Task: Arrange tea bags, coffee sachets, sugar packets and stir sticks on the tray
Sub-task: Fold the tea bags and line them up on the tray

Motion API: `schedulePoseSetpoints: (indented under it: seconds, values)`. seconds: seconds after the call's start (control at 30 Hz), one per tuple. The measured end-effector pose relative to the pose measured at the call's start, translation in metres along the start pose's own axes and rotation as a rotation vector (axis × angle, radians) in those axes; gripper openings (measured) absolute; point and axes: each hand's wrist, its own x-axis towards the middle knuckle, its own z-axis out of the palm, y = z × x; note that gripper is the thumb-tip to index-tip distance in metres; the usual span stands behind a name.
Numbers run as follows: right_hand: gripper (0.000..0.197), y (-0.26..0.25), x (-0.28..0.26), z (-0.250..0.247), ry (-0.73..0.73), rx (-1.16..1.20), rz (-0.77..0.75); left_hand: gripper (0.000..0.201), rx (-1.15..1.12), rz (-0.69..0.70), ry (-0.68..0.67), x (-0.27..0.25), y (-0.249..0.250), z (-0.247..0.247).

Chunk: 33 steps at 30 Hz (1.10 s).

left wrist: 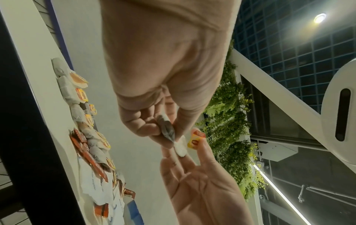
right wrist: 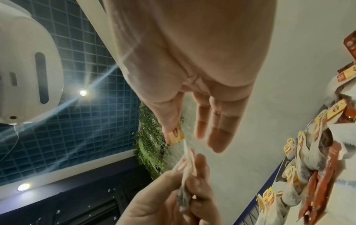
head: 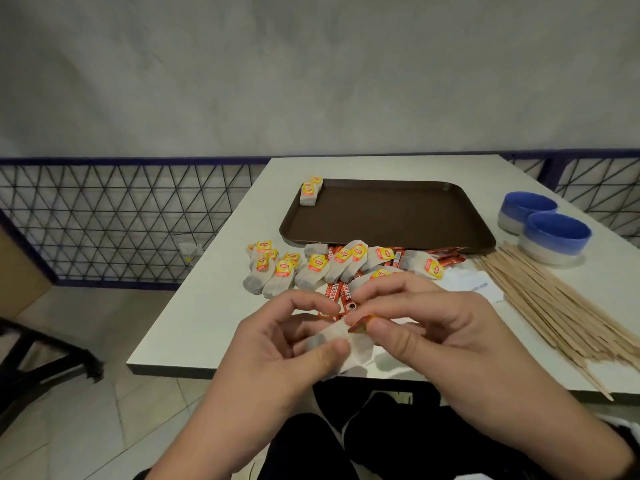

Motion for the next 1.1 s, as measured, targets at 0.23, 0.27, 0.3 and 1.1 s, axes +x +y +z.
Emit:
schedulePoseSetpoints:
  seconds: [0.23, 0.27, 0.3, 1.1]
  values:
    - [0.014, 0.001, 0.006, -0.002, -0.151, -0.175, 0.027, 0.031, 0.156, 0.053, 0.014, -0.001, 0.002, 0.002]
    - [0.013, 0.001, 0.007, -0.002, -0.146, -0.196, 0.027, 0.029, 0.168, 0.063, 0.010, -0.001, 0.001, 0.002]
    - [0.012, 0.001, 0.007, -0.001, -0.136, -0.198, 0.026, 0.027, 0.170, 0.071, 0.005, -0.002, 0.001, 0.002]
    - [0.030, 0.001, 0.009, 0.003, 0.084, -0.079, 0.026, 0.008, 0.270, 0.151, 0.048, 0.000, -0.008, -0.001]
